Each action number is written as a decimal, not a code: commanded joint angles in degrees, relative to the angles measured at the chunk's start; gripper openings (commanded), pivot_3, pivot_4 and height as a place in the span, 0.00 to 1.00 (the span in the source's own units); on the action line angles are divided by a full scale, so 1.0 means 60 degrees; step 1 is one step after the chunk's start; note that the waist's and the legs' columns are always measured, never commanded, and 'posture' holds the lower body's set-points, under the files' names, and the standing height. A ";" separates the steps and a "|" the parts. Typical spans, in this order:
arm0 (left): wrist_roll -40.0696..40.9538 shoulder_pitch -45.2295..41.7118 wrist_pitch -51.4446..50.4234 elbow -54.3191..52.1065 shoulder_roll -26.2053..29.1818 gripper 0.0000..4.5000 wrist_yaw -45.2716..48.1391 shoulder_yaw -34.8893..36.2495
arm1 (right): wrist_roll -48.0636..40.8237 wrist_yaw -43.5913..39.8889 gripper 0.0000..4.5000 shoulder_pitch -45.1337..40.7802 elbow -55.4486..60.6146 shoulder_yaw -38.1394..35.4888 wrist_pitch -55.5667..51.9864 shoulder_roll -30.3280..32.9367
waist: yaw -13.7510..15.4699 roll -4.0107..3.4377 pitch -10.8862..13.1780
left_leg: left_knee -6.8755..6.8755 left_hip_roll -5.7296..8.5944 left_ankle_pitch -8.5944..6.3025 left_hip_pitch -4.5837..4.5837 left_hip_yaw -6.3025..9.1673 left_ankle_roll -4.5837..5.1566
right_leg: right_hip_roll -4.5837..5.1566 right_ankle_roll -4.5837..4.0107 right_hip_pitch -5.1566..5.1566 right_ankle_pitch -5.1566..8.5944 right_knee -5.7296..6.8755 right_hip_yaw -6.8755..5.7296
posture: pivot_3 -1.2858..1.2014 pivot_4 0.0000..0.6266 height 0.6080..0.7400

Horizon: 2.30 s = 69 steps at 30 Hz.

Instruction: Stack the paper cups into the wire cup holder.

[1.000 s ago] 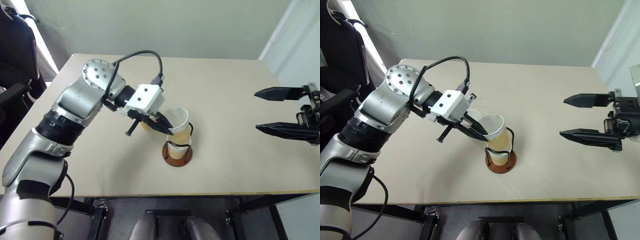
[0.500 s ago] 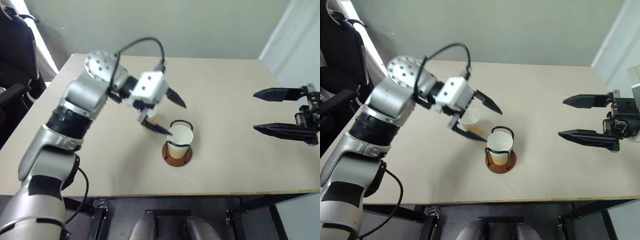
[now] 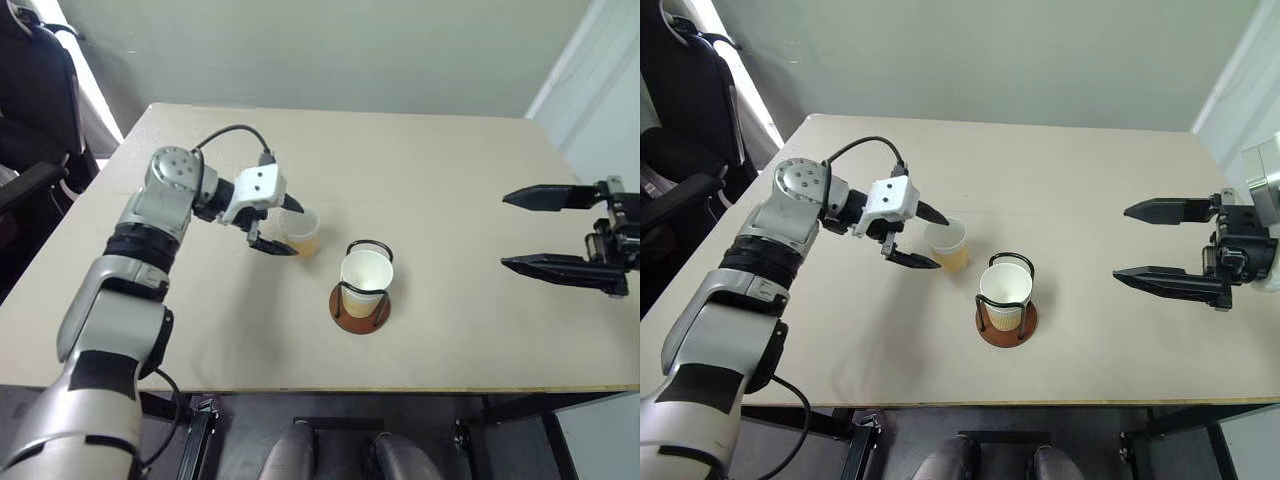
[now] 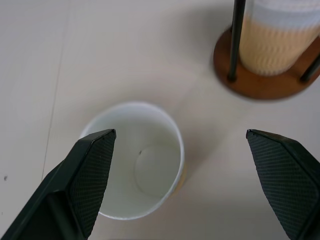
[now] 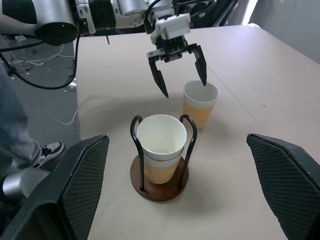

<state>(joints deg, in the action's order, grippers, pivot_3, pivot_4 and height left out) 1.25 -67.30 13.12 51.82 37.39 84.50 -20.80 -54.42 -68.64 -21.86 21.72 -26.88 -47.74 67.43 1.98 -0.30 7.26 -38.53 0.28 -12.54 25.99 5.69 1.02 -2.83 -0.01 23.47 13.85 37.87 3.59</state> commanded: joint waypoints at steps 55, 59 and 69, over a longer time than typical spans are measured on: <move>0.5412 -0.1353 -0.2450 -0.6562 0.1656 0.13 0.1333 -0.2566 | -0.0780 0.0791 1.00 0.0729 0.0684 -0.1755 -0.0417 0.0391 | -0.0058 -0.0084 -0.0015 | -0.0075 0.0013 -0.0024 -0.0029 -0.0067 0.0073 | 0.0006 0.0078 -0.0044 -0.0026 -0.0001 0.0090 | 0.52 0.24 1.00; 0.5162 -0.1366 -0.2401 -0.6420 0.1469 0.43 0.1333 -0.2477 | -0.0779 0.0784 1.00 0.0688 0.0654 -0.1699 -0.0397 0.0399 | -0.0055 -0.0084 -0.0015 | -0.0075 0.0014 -0.0025 -0.0018 -0.0066 0.0074 | 0.0006 0.0078 -0.0034 -0.0026 -0.0002 0.0090 | 0.52 0.24 1.00; 0.5025 -0.1266 -0.3032 -0.6372 0.1188 0.99 0.1324 -0.1335 | -0.0687 0.0569 1.00 0.0342 0.0358 -0.1096 -0.0118 0.0397 | -0.0061 -0.0083 -0.0015 | -0.0074 0.0014 -0.0025 -0.0008 -0.0068 0.0074 | 0.0006 0.0079 -0.0022 -0.0027 -0.0003 0.0090 | 0.52 0.24 1.00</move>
<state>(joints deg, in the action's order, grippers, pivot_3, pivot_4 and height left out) 30.95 -74.28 -3.34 14.12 44.23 90.70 -33.84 -58.30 -64.48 -18.45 24.34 -33.71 -49.90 68.79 1.61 -0.79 7.17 -38.97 0.36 -12.69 25.94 5.28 1.46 -2.79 0.46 23.35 13.69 37.86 4.12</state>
